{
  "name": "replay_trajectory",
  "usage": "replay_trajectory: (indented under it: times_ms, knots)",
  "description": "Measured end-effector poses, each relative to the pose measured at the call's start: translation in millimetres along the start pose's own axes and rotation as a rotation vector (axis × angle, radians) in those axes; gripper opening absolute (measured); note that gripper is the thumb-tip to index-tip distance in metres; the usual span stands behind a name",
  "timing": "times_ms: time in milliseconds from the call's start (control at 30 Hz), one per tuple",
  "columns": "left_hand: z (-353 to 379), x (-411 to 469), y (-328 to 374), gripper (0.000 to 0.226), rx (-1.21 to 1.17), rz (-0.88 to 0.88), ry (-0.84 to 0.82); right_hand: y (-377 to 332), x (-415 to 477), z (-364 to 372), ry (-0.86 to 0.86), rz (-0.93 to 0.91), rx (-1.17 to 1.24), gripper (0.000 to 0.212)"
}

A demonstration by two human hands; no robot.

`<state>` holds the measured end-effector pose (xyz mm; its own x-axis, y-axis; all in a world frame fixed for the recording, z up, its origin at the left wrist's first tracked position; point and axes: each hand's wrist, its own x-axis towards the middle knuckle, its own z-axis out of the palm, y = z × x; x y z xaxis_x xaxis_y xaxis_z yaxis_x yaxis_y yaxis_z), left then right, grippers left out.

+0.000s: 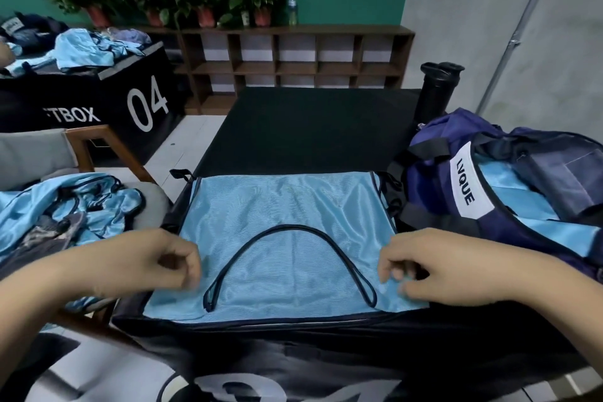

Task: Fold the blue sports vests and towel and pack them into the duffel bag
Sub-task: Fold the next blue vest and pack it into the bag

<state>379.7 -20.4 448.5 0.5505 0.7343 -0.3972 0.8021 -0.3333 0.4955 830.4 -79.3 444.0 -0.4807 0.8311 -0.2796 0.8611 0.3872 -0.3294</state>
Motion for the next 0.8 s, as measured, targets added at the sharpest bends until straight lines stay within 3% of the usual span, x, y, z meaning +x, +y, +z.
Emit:
replay_trajectory:
  times_ms: [167,233,333,467,800]
  knots:
    - [-8.6,16.2,-17.1,0.007,0.112,-0.175,0.416,6.4,7.9,2.5,0.200,0.047,-0.171,0.028]
    - [-9.2,26.1,-26.6,0.014,0.163,-0.299,0.492,9.1,11.5,4.9,0.212,0.069,-0.287,0.034]
    - [-7.8,38.5,-29.3,0.029,0.240,-0.467,0.377,10.8,16.2,9.3,0.183,0.077,-0.384,0.049]
    - [-9.2,54.0,-25.9,0.042,0.299,-0.562,0.269,7.2,21.7,14.2,0.161,0.078,-0.445,0.057]
    - [-18.9,82.8,-16.8,0.038,0.274,-0.582,0.318,8.9,32.0,9.3,0.131,0.032,-0.481,0.037]
